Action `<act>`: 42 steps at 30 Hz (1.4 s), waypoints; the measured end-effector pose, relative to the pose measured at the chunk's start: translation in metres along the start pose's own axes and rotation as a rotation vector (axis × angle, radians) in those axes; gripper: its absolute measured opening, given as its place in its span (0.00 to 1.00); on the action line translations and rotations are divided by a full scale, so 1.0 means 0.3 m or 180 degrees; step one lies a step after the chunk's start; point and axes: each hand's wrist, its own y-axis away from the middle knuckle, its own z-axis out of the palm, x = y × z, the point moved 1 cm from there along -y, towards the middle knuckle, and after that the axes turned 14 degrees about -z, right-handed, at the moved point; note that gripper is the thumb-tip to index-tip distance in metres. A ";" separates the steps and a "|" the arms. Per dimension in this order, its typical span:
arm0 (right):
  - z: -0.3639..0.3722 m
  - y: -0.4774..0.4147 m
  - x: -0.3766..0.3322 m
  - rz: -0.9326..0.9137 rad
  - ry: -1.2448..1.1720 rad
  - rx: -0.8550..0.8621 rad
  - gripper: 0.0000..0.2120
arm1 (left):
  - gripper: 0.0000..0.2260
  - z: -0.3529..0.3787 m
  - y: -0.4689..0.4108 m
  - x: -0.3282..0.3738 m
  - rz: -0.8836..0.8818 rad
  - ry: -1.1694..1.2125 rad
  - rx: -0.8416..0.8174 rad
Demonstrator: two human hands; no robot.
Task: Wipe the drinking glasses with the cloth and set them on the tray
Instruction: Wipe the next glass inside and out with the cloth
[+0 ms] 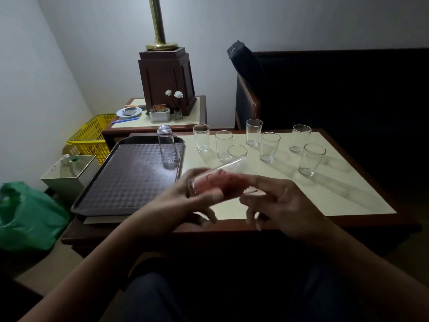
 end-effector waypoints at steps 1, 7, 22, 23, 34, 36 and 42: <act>-0.003 0.003 0.005 -0.0310 0.0501 -0.0025 0.19 | 0.35 0.005 0.002 0.004 -0.0289 0.0419 -0.0359; 0.013 0.014 0.019 -0.0083 0.0383 -0.0479 0.26 | 0.22 -0.009 0.005 0.008 0.0671 0.0283 0.0437; 0.009 0.009 -0.012 0.0085 -0.0183 -0.0207 0.21 | 0.21 0.011 0.033 0.017 0.0755 0.0163 0.0384; 0.011 0.009 -0.014 0.0220 -0.0356 -0.0242 0.20 | 0.22 0.008 0.041 0.022 0.1013 -0.0205 0.0513; 0.011 0.010 0.015 -0.0030 -0.0029 0.0175 0.21 | 0.20 0.022 0.022 0.006 0.0209 0.0702 0.0232; 0.009 0.008 0.008 0.0230 -0.0285 0.0101 0.20 | 0.24 0.016 0.028 0.008 0.0693 0.0154 0.0564; 0.010 0.011 0.019 0.0201 0.0009 0.0244 0.18 | 0.28 0.036 0.026 0.010 0.0242 0.0378 0.0449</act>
